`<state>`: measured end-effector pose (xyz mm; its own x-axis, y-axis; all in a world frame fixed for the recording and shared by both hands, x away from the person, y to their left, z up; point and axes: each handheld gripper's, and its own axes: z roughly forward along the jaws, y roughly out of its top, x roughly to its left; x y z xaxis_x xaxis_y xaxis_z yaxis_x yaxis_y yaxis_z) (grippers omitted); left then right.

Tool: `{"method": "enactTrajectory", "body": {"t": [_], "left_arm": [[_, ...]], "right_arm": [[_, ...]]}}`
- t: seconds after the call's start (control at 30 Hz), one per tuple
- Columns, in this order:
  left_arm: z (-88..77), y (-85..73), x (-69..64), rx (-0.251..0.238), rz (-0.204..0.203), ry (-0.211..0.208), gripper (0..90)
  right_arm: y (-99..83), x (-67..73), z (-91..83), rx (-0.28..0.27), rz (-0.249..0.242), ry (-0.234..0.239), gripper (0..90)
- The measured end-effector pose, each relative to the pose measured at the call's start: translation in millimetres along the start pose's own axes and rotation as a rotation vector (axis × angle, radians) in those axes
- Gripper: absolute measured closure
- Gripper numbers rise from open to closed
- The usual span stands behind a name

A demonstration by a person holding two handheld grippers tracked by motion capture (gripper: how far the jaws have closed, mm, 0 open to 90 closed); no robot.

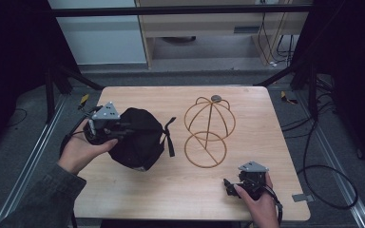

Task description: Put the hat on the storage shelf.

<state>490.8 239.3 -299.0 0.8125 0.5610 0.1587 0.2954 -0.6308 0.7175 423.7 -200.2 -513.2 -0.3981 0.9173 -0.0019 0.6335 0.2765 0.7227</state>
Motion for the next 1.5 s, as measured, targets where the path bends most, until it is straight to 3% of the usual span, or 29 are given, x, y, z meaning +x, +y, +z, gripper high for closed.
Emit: {"method": "enactTrajectory", "body": {"t": [0.27,0.77,1.2,1.4,1.5], "left_arm": [[-28.3,18.9,-2.8,-0.048,0.036,0.036,72.9],[-61.9,43.0,-11.4,-0.107,0.077,0.037,73.4],[-71.8,59.3,-19.3,-0.153,0.105,0.026,73.5],[-70.5,71.4,-23.3,-0.17,0.117,0.02,73.5],[-69.4,82.7,-31.1,-0.179,0.142,0.019,73.5]], "right_arm": [[0.1,0.0,0.0,0.001,0.001,0.001,0.3],[0.3,-1.1,0.3,-0.002,-0.008,0.003,0.4],[0.2,-0.8,0.3,-0.001,-0.004,0.003,0.4],[-0.3,-1.0,-0.1,-0.002,0.005,-0.002,0.4],[-0.3,-1.0,-0.2,-0.002,0.005,-0.003,0.4]]}}
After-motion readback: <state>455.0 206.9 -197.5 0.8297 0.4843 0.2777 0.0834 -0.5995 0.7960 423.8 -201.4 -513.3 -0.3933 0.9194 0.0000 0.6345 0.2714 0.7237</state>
